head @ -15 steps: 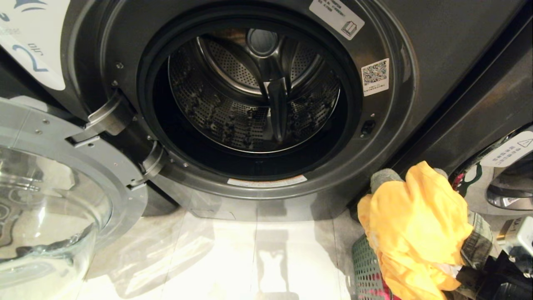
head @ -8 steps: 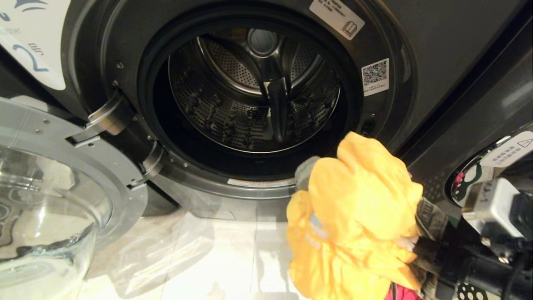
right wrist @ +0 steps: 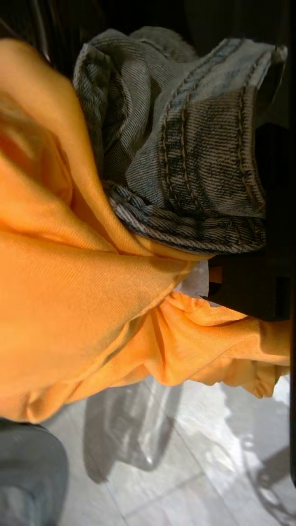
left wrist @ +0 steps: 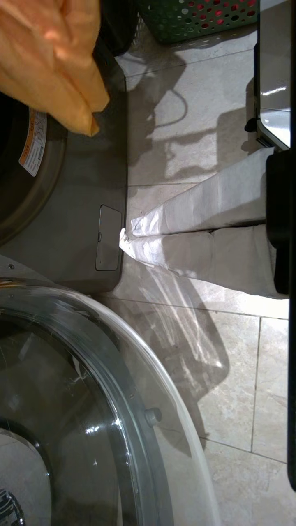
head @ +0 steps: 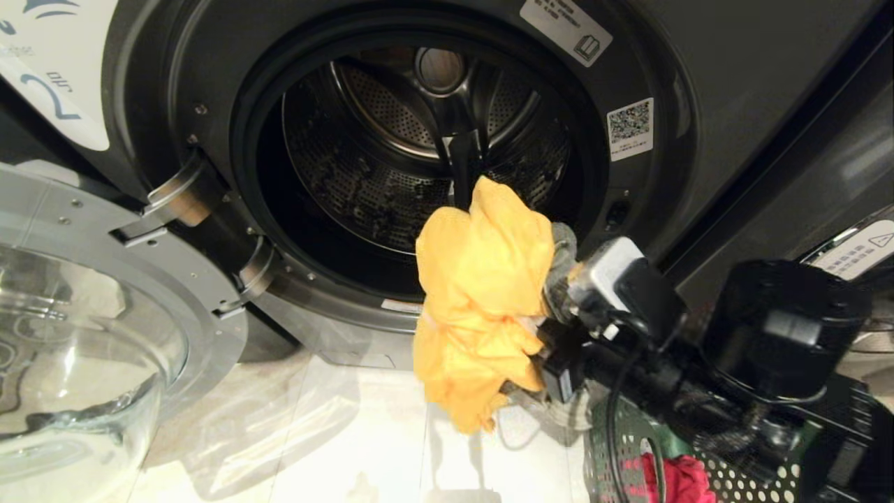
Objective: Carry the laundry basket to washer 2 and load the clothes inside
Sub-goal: Place the clothes into the washing machine
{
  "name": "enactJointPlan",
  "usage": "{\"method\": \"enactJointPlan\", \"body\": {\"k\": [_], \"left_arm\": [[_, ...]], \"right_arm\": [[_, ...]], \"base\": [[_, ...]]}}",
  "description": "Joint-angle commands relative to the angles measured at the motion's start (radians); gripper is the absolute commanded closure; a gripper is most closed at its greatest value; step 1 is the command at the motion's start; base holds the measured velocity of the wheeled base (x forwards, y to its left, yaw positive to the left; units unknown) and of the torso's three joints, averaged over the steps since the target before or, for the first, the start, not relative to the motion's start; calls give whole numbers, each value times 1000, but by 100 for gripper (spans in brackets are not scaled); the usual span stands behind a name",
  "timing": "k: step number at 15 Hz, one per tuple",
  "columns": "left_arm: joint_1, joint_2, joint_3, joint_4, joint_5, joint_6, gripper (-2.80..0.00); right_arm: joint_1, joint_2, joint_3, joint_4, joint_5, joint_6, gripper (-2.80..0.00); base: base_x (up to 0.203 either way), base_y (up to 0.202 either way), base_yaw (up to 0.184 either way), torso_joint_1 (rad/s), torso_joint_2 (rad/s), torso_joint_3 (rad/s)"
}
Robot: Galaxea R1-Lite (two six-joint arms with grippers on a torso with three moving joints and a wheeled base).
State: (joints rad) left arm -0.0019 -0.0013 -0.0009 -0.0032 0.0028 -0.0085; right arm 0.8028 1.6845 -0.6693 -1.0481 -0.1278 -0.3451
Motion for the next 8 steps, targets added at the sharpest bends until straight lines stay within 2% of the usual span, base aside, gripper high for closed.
{"method": "enactJointPlan", "body": {"k": [1,8], "left_arm": [[0,0,0,0,0,-1,0],[0,0,-1,0,0,-1,0]], "right_arm": [[16,135,-82,-25,-34,1,0],[57,408,-537,-42,-235,0,0]], "base": [[0,0,0,0,0,0],[0,0,0,0,0,0]]}}
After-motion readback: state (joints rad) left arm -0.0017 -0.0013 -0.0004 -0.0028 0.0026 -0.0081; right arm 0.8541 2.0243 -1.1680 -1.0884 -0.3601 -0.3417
